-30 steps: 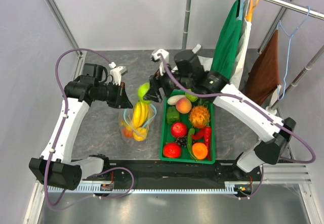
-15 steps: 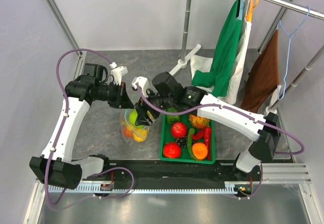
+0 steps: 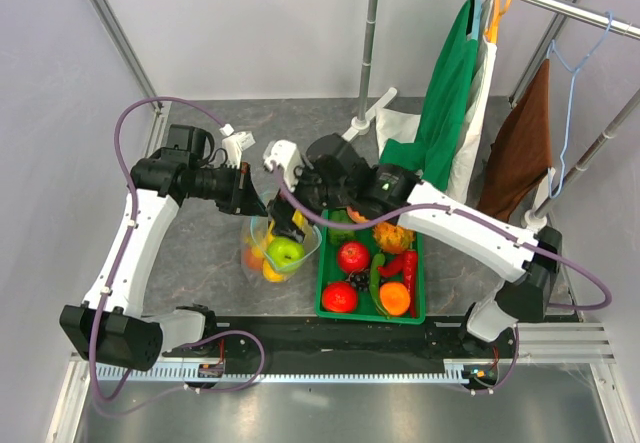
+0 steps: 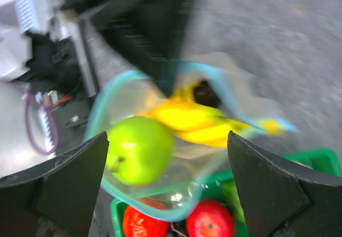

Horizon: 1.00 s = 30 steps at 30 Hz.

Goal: Place the food in the zip-top bag and seal the zipper
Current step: Place the fake fruit in the zipper food storage bag, then adjust the zipper food storage bag at the center of the board.

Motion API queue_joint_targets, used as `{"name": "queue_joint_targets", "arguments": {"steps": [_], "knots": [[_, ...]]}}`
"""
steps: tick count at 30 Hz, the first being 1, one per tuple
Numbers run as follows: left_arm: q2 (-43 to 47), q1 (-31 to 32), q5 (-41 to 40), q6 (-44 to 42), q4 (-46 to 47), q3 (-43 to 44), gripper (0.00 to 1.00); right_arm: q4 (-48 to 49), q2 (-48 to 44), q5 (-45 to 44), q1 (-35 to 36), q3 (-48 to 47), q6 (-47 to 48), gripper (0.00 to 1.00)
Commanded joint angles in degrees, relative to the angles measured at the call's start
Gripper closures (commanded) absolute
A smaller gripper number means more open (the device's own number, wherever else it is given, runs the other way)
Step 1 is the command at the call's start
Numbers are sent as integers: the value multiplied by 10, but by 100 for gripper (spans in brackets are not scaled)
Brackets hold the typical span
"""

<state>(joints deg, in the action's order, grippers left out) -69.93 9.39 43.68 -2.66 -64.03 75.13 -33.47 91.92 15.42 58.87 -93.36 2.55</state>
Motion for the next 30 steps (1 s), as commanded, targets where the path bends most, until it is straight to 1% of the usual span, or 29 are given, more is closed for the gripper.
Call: {"name": "queue_joint_targets", "arguments": {"steps": [1, 4, 5, 6, 7, 8, 10, 14, 15, 18, 19, 20, 22, 23, 24, 25, 27, 28, 29, 30], "knots": [[1, -2, 32, -9, 0, 19, 98, -22, -38, -44, -60, -14, -62, 2], [-2, -4, 31, -12, -2, 19, 98, -46, -63, -50, -87, 29, -83, 3], [-3, -4, 32, -12, -3, 20, 98, -59, -67, -37, -94, 38, -89, 5], [-3, -5, 33, -11, -2, 20, 98, -64, -74, -21, -95, 47, -91, 9], [-3, -5, 33, -11, -2, 21, 98, -68, -77, -5, -96, 62, -92, 11], [-3, -5, 35, -11, -1, 21, 98, -67, -81, 31, -97, 71, -97, 13], [-4, -6, 36, -10, 0, 21, 98, -60, -86, 67, -97, 94, -109, 18], [1, -6, 35, -14, -3, 19, 98, -52, -75, 89, -97, 105, -115, 23], [2, -5, 35, -14, -4, 17, 98, -51, -66, 92, -97, 104, -115, 27], [5, -5, 39, -14, -6, 14, 97, -49, -44, 109, -96, 107, -119, 33], [6, -5, 39, -15, -6, 13, 97, -46, -39, 114, -97, 110, -133, 36], [7, -5, 40, -16, -6, 12, 96, -33, -32, 117, -96, 111, -139, 47], [8, -5, 44, -18, -7, 8, 94, -10, -24, 120, -96, 114, -162, 62], [7, -5, 48, -28, -9, 5, 93, -1, -13, 125, -96, 113, -176, 80], [7, -5, 52, -32, -11, 4, 92, 6, -8, 136, -96, 102, -185, 97], [5, -5, 53, -36, -15, 7, 92, 16, -1, 172, -96, 92, -192, 100], [-5, -5, 34, -61, -30, 45, 91, 38, 3, 196, -95, 56, -235, 100], [-11, -5, -5, -71, -41, 64, 91, 66, 2, 199, -92, 43, -261, 100], [-26, -5, -19, -77, -49, 108, 89, 91, -7, 206, -91, 35, -318, 100], [-33, -5, -28, -82, -57, 130, 87, 122, -13, 208, -89, 37, -356, 100]]}}
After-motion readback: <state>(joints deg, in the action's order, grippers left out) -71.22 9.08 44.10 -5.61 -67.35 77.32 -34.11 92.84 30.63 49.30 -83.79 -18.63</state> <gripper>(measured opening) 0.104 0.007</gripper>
